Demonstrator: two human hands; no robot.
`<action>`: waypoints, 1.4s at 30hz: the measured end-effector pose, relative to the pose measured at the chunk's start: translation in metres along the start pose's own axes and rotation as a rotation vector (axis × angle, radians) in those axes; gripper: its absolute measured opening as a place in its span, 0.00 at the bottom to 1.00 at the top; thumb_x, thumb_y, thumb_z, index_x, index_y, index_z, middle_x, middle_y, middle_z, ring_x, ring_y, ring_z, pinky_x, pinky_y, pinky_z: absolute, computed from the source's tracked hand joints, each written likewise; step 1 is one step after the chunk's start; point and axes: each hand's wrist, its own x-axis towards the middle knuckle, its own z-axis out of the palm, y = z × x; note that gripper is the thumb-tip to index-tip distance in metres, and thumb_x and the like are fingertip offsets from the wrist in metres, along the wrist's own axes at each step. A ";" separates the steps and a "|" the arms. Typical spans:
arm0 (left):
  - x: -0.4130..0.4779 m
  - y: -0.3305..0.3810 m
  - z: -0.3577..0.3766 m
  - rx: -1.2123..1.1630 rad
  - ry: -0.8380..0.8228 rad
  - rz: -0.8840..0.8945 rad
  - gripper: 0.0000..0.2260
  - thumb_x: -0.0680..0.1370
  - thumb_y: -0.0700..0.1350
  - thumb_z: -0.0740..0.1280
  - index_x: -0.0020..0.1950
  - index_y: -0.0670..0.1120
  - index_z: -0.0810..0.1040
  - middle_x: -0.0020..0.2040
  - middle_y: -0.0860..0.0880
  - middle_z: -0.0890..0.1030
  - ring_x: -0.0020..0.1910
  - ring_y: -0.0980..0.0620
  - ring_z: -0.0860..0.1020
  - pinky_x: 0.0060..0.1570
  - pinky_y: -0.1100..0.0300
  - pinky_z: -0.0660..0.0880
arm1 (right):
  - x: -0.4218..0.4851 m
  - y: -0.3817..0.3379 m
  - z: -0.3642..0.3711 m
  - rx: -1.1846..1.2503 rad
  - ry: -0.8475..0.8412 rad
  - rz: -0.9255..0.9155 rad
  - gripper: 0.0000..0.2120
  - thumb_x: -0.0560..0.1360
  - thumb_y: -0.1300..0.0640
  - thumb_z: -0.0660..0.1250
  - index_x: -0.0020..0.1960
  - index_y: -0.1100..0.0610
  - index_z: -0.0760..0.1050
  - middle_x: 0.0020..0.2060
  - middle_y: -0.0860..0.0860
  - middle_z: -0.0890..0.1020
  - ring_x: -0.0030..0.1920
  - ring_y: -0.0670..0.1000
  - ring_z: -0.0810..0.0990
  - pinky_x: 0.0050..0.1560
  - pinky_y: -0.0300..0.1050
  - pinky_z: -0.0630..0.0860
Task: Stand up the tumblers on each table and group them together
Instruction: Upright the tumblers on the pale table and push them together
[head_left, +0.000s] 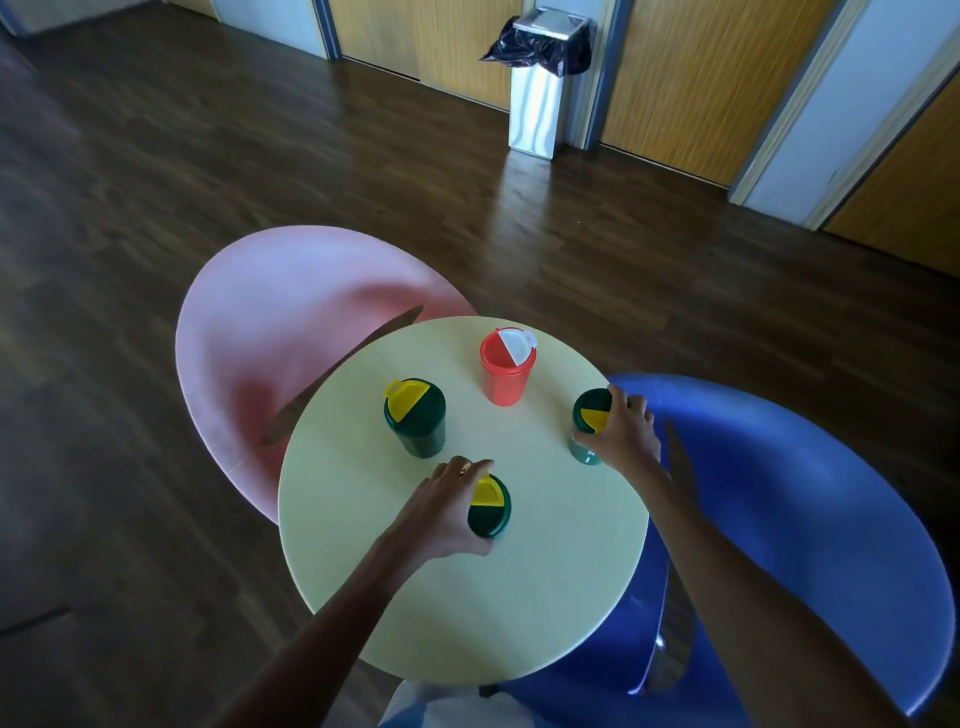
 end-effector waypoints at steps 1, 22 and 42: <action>0.004 0.000 -0.003 -0.015 0.015 -0.007 0.42 0.62 0.57 0.73 0.72 0.52 0.60 0.64 0.49 0.69 0.63 0.48 0.69 0.60 0.53 0.71 | -0.001 -0.001 0.001 -0.004 0.001 -0.009 0.42 0.65 0.45 0.74 0.72 0.53 0.57 0.65 0.58 0.65 0.65 0.62 0.67 0.55 0.58 0.74; 0.036 -0.002 -0.008 0.064 0.020 -0.095 0.46 0.65 0.56 0.73 0.76 0.51 0.50 0.75 0.44 0.57 0.73 0.43 0.58 0.65 0.46 0.67 | -0.058 -0.008 0.028 -0.047 -0.216 -0.361 0.43 0.64 0.47 0.74 0.73 0.45 0.56 0.71 0.50 0.58 0.72 0.52 0.60 0.57 0.53 0.74; 0.017 -0.034 -0.013 -0.144 -0.031 0.047 0.43 0.65 0.50 0.76 0.74 0.51 0.56 0.70 0.50 0.62 0.69 0.48 0.65 0.63 0.49 0.71 | -0.063 0.007 0.032 0.148 -0.250 -0.265 0.52 0.61 0.45 0.77 0.75 0.48 0.50 0.70 0.49 0.61 0.70 0.53 0.64 0.61 0.56 0.72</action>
